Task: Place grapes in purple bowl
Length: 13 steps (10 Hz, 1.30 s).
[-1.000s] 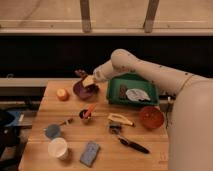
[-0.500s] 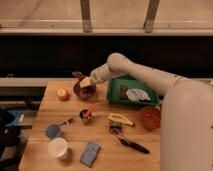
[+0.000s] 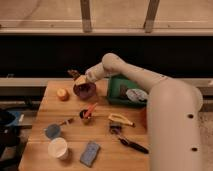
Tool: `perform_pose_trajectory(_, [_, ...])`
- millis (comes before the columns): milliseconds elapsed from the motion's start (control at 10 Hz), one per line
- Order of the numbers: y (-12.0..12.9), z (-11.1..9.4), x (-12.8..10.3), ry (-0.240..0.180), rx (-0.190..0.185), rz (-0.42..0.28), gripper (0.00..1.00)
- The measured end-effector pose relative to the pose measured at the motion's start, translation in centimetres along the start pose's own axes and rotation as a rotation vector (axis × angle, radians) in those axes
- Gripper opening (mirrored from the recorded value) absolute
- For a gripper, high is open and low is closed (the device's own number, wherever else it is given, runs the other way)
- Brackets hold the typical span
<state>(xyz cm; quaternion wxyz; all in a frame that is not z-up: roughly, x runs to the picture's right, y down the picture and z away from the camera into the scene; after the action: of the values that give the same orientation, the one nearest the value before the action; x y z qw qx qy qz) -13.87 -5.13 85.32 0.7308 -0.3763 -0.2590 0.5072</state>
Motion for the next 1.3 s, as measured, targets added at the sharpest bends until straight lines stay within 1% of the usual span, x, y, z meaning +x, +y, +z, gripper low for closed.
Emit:
perform_pose_trajectory(100, [-0.32, 0.89, -0.44, 0.002, -0.005, -0.014, 0.14])
perform_pose_trajectory(200, [-0.60, 1.49, -0.70, -0.001, -0.013, -0.029, 0.26])
perform_pose_trajectory(400, [-1.16, 1.40, -0.78, -0.016, -0.013, -0.035, 0.40])
perform_pose_trajectory(500, [-1.09, 1.47, -0.83, -0.016, -0.014, -0.036, 0.42])
perform_pose_trajectory(1300, [-1.05, 1.52, -0.79, -0.015, -0.015, -0.036, 0.42])
